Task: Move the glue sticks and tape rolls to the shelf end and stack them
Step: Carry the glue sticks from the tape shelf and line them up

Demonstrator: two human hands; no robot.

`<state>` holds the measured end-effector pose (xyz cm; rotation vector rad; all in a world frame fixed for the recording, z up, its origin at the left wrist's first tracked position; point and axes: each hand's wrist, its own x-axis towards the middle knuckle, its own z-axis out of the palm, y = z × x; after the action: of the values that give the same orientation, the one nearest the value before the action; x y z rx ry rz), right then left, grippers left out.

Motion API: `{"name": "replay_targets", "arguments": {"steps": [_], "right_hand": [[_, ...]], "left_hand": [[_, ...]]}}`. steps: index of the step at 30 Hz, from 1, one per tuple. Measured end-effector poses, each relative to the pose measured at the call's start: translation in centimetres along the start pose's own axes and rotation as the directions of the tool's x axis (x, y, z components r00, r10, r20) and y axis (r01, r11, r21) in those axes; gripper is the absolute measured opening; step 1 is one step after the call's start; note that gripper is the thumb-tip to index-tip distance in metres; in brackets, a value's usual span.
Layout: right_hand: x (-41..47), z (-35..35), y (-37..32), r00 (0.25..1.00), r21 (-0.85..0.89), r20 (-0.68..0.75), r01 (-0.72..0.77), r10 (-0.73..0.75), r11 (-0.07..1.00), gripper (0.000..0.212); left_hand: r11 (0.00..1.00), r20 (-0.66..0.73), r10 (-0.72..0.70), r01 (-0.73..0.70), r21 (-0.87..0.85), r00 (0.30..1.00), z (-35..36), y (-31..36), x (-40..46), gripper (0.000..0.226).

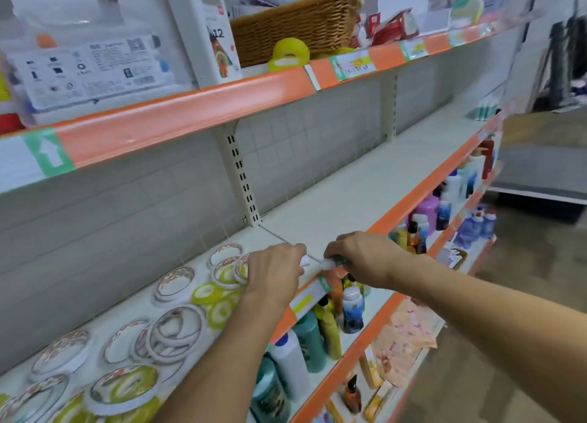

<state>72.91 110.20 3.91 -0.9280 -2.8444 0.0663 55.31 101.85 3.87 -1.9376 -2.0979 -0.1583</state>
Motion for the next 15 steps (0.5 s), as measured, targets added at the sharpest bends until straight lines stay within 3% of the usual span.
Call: {"name": "replay_targets", "arguments": {"steps": [8, 15], "right_hand": [[-3.1, -0.3, 8.1, 0.991, -0.041, -0.044, -0.125, 0.124, 0.991, 0.036], [-4.7, -0.3, 15.2, 0.967, -0.017, -0.089, -0.243, 0.241, 0.97, 0.044]], "left_hand": [[0.998, 0.049, 0.056, -0.055, -0.032, 0.997, 1.4, 7.5, 5.4, 0.008], [0.986, 0.062, 0.167, -0.166, -0.019, 0.984, 2.3, 13.5, 11.0, 0.016]]}}
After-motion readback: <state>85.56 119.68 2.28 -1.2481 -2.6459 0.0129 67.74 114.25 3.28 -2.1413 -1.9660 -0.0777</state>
